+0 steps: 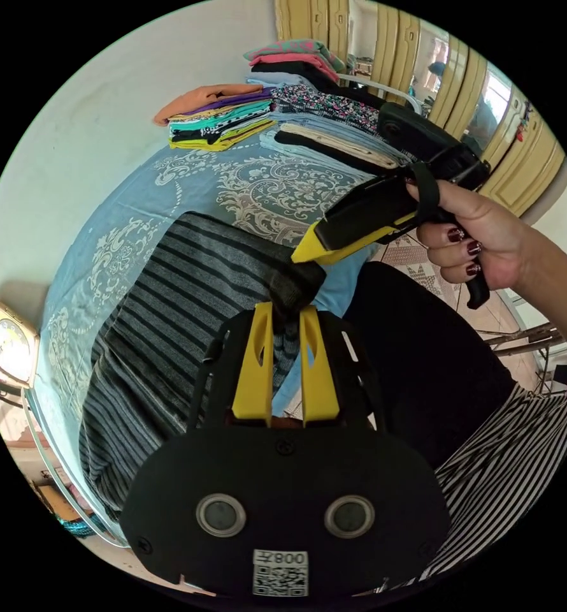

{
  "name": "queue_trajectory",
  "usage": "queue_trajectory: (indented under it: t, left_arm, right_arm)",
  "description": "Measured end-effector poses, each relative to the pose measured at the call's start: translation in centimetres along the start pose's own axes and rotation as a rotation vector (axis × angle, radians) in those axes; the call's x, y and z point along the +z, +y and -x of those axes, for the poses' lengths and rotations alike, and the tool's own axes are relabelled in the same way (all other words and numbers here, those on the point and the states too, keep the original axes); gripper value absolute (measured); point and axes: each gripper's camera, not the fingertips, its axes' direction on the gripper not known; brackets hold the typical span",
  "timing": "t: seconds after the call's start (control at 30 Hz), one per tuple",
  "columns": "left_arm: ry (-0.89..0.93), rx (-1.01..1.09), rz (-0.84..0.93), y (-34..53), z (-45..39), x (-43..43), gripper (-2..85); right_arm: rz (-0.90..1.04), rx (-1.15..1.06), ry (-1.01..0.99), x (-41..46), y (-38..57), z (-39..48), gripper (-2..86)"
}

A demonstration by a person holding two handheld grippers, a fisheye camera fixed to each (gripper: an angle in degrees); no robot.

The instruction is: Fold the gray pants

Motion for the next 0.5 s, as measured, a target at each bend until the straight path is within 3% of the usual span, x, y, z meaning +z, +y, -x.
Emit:
queue_trajectory:
  t: [0.13,0.33,0.5]
  left_arm:
    - [0.016,0.007,-0.016,1.0,0.2,-0.2,6.9]
    - [0.030,0.015,-0.028,2.9,1.0,-0.4,6.8]
    - [0.036,0.024,-0.038,4.9,2.1,-0.4,6.8]
  right_arm:
    - [-0.148,0.027,-0.019,-2.1,-2.8,-0.9,7.9]
    - [-0.044,0.051,0.040,1.7,-11.1,-0.5,12.9]
    - [0.082,0.058,0.136,6.0,-16.0,1.1,11.8]
